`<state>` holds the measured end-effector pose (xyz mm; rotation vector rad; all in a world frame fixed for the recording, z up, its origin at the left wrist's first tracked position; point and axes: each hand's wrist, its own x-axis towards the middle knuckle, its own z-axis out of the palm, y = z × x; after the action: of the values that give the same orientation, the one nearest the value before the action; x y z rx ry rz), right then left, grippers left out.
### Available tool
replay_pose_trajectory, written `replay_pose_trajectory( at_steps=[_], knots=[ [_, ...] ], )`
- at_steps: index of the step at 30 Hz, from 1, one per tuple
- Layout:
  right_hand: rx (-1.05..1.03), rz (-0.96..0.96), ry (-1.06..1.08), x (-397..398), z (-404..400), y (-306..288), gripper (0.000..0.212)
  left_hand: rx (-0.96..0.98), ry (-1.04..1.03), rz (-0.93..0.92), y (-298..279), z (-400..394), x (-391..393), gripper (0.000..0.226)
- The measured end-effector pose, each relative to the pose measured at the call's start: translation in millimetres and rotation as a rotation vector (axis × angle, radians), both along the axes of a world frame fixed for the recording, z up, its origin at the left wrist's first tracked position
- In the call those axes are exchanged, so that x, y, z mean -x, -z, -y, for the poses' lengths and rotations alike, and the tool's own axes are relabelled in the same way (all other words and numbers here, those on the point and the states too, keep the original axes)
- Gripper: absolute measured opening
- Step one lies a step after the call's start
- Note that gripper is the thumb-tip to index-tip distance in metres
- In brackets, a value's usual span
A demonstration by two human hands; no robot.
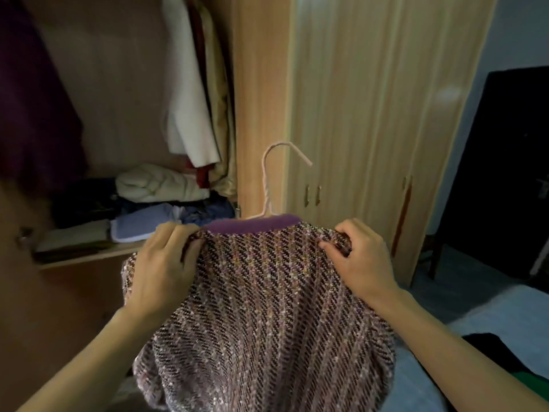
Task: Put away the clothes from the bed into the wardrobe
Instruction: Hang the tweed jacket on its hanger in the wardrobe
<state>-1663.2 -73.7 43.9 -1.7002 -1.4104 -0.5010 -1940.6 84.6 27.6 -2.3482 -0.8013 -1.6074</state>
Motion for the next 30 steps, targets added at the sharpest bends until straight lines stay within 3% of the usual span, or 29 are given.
replay_pose_trajectory(
  at_steps=[6,9,12,15,22,30],
  knots=[
    [0.157,0.018,-0.212,40.3,-35.6,-16.0,0.018,-0.020,-0.092,0.020,-9.1,-15.0,59.9,0.023],
    [0.168,0.035,-0.327,59.0,-56.4,-17.8,0.027,-0.021,-0.138,0.008,-9.3,-24.8,85.1,0.019],
    [0.157,0.039,-0.368,74.3,-82.2,-18.7,0.018,-0.014,-0.189,0.011,-9.3,-33.2,107.3,0.018],
    [0.121,0.023,-0.406,89.4,-108.8,-17.0,0.002,-0.026,-0.235,0.005,-13.1,-40.9,125.5,0.020],
    [-0.077,-0.085,-0.472,105.1,-175.3,-3.5,0.012,-0.114,-0.287,-0.028,-28.2,-64.7,146.7,0.017],
    [-0.249,-0.133,-0.566,88.6,-262.3,-36.8,0.014,-0.180,-0.391,-0.050,-69.5,-117.9,129.6,0.018]
  ],
)
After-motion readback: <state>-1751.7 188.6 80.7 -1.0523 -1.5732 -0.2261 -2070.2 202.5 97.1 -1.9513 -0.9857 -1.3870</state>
